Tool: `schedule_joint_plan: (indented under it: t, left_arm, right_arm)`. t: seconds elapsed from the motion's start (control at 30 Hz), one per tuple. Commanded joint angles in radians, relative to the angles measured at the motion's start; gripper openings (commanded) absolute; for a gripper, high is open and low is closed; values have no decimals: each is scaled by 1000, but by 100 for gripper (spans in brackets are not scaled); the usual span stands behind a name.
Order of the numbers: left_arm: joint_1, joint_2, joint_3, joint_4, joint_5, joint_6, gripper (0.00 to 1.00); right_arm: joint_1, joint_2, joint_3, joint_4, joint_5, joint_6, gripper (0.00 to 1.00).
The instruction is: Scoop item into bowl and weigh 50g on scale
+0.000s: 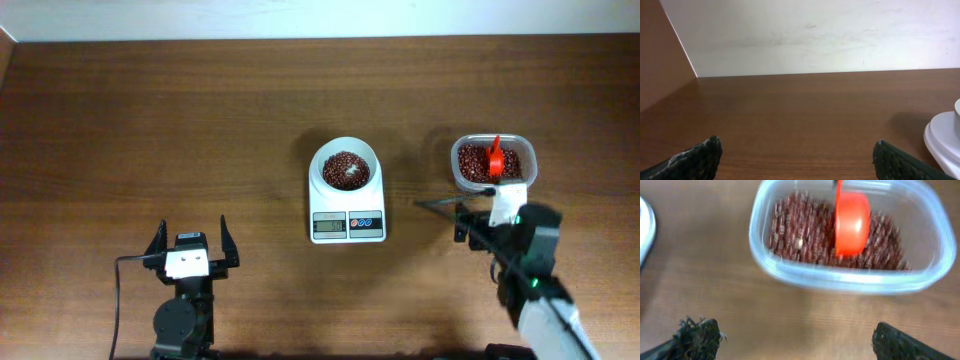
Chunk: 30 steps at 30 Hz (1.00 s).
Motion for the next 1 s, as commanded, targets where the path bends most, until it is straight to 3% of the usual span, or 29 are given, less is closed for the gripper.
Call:
schedule_joint_plan:
  t: [0.0,0.07,0.5,0.6,0.73,0.97]
  left_arm:
    - [6,-6,-2,-6,10,16,99]
    - [6,-6,-2,-6,11,16,99]
    - [6,-6,-2,-6,11,16,99]
    - [6,-6,-2,-6,10,16,99]
    - [6,-5,-2,-6,11,16,99]
    - [6,-5,-2,-6,11,16,99]
  right_arm:
    - [5,-97,-174,153,5,-6,99]
    - [5,-154,-254,215,5,-6,99]
    - [14,-519,-272,-97,7,-7,99]
    - [60,-711,-272,-224,61,-10,99]
    - [85,-1063,-272,-220,83,-49,99]
    - [85,-1056,-272,-227,90,-6,99]
